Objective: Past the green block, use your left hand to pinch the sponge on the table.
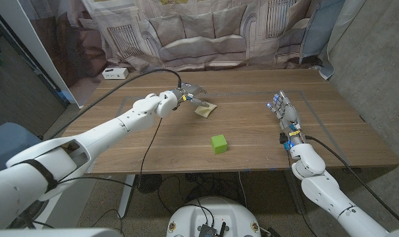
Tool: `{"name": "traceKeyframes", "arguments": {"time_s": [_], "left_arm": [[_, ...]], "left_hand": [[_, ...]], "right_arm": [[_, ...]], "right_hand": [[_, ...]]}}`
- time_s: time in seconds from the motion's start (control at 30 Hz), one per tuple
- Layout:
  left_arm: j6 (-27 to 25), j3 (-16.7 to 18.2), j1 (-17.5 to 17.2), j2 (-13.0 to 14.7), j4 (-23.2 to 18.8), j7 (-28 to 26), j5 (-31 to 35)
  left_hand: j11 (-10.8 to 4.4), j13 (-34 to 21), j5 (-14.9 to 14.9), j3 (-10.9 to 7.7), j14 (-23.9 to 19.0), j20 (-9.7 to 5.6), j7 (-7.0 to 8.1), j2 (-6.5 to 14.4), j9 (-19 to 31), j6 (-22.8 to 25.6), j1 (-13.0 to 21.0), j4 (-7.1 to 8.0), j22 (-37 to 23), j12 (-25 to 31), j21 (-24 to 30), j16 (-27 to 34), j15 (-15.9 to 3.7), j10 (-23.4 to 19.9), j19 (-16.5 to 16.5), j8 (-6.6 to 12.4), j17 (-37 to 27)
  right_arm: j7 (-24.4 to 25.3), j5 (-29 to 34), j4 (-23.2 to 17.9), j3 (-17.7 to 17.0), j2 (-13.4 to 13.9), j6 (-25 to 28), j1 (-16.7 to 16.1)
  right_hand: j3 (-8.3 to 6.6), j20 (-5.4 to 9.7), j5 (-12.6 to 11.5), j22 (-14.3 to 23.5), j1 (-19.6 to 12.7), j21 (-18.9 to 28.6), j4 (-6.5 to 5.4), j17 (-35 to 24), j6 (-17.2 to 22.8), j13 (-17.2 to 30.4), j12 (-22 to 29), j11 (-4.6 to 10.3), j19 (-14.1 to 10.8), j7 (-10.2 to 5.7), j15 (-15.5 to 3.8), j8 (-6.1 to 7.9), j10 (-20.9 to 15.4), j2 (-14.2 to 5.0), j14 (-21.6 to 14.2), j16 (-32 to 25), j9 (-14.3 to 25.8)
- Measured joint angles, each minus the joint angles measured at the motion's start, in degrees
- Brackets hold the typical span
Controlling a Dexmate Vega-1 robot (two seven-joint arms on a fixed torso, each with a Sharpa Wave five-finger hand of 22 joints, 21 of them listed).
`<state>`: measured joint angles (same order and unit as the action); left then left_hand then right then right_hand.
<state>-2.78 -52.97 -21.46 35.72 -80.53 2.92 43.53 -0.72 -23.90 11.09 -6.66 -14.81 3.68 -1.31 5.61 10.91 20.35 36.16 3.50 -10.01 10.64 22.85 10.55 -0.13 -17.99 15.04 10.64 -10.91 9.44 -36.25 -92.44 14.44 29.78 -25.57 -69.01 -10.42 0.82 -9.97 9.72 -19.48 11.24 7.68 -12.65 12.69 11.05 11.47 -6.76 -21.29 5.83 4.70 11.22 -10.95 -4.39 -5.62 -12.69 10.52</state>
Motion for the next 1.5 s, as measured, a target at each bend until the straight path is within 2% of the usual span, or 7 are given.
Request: {"name": "traceKeyframes", "arguments": {"time_s": [0.37,0.87,1.17,1.5], "left_arm": [[-1.9,3.06,-3.15,0.55,-3.02,-2.44,-3.77],[-5.5,7.34,-8.1,0.59,-8.0,-7.14,-9.71],[-9.72,10.24,-12.52,0.66,-14.0,-10.09,-12.43],[-13.45,12.74,-16.25,0.04,-17.83,-13.57,-15.87]], "left_hand": [[0.21,0.53,0.0,0.57,-0.01,0.35,-0.02,0.5,0.0,0.44,-2.01,1.5,0.0,0.0,-0.89,0.08,0.0,0.21,-0.97,0.0,0.0],[0.52,1.27,0.44,1.04,-0.02,0.41,-0.55,0.58,0.0,-0.1,-3.29,1.97,0.01,0.4,-1.33,0.08,0.01,0.08,-1.03,0.0,-0.01],[0.74,1.59,0.44,1.04,-0.15,0.41,-0.55,0.95,0.0,-0.1,-3.67,1.97,0.01,0.61,-1.68,0.47,-0.11,-0.14,-1.02,0.0,0.23],[0.93,1.98,0.44,1.04,-0.67,0.71,-0.58,0.72,-0.27,-0.13,-3.89,1.96,0.01,0.61,-1.99,0.47,0.03,-0.34,-1.32,0.0,0.27]], "right_arm": [[-1.03,0.21,1.28,0.11,-0.25,-1.59,0.51],[-3.29,1.77,3.94,0.61,0.3,-3.48,2.5],[-5.74,1.69,5.02,0.89,1.7,-3.44,3.63],[-9.17,0.15,7.34,1.27,2.36,-3.2,5.59]], "right_hand": [[0.24,-0.01,0.0,0.0,0.0,0.0,-0.24,0.01,0.0,0.0,0.0,-0.14,0.0,0.0,0.0,0.0,0.15,0.0,0.0,0.44,0.0],[0.64,-0.01,0.0,0.0,0.49,0.0,-0.38,0.01,0.0,0.0,0.0,-0.21,-0.01,0.0,-0.22,0.0,0.21,0.49,0.22,0.44,0.0],[1.0,0.31,0.0,0.0,1.07,-0.23,-0.74,0.01,-0.21,0.0,-0.26,-0.2,0.31,0.21,-0.01,-0.22,0.21,1.08,0.44,0.44,0.0],[1.16,0.09,0.0,0.0,1.31,-0.45,-0.9,-0.24,-0.21,0.0,-0.26,-0.21,0.54,0.21,-0.31,-0.22,0.21,1.31,0.74,0.44,0.0]]}}
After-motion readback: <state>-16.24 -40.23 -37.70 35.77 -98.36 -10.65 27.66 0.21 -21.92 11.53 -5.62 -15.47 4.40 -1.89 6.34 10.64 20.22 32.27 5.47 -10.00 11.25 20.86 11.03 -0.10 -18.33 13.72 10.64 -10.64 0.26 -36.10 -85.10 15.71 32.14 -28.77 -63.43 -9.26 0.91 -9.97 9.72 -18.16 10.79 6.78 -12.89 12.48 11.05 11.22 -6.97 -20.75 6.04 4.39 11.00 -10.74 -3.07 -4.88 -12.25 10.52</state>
